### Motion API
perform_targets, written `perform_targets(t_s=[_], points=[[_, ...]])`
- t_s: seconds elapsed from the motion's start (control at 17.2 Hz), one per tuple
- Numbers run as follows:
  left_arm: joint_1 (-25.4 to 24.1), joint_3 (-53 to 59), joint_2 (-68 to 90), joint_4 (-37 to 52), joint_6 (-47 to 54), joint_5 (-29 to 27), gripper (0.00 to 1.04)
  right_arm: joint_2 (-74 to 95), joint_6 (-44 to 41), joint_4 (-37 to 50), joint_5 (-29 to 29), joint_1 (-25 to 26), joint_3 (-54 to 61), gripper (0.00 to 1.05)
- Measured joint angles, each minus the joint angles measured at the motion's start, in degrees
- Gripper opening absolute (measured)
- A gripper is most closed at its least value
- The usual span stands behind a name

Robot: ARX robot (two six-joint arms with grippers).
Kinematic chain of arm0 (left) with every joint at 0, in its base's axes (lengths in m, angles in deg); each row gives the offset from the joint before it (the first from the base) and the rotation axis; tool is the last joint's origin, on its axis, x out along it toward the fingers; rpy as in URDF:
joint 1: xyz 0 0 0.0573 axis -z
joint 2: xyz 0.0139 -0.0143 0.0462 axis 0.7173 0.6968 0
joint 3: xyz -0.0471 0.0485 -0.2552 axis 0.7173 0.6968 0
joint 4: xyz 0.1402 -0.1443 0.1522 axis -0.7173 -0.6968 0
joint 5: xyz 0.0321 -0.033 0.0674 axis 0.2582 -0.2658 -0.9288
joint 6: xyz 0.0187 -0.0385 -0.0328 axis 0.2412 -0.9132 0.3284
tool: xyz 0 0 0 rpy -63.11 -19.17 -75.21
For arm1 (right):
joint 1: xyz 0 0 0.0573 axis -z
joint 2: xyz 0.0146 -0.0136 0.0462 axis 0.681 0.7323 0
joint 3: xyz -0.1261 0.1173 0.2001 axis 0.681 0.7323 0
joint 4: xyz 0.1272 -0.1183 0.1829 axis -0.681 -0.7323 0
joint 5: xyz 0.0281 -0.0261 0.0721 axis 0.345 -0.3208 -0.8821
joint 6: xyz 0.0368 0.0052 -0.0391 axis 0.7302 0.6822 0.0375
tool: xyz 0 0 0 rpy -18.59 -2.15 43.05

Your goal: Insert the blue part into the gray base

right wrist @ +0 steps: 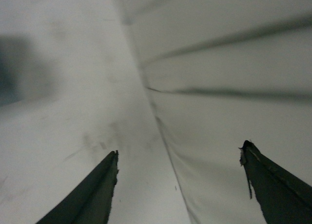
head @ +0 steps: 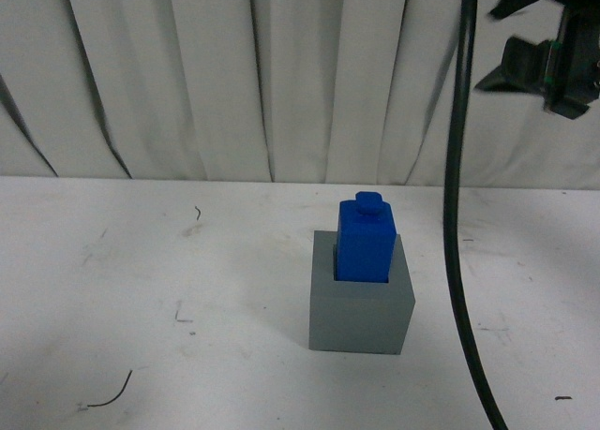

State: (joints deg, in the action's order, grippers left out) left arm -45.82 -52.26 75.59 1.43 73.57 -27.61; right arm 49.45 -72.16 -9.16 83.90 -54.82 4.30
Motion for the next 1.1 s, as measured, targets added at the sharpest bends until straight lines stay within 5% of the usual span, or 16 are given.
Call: perform_targets(t_s=[0.12, 0.23, 0.41, 0.46, 0.7, 1.1], points=[[0.0, 0.0, 0.0, 0.0, 0.0, -0.1, 0.98, -11.1, 24.6, 27.5, 8.4, 2.4, 18.8, 0.58], [0.0, 0.0, 0.0, 0.0, 0.0, 0.0, 0.98, -22.3, 49.8, 50.3, 7.3, 7.8, 37.4, 0.33], [0.0, 0.0, 0.0, 0.0, 0.0, 0.0, 0.98, -26.7, 55.2, 53.4, 6.3, 8.5, 44.4, 0.22], [0.0, 0.0, 0.0, 0.0, 0.0, 0.0, 0.98, -42.5, 60.3, 49.1, 1.7, 11.4, 59.5, 0.02], [0.0, 0.0, 0.0, 0.0, 0.0, 0.0, 0.98, -64.5, 61.7, 38.5, 1.7, 11.9, 73.2, 0.02], [0.0, 0.0, 0.0, 0.0, 0.0, 0.0, 0.98, -78.1, 61.9, 34.6, 1.6, 11.9, 77.0, 0.02]])
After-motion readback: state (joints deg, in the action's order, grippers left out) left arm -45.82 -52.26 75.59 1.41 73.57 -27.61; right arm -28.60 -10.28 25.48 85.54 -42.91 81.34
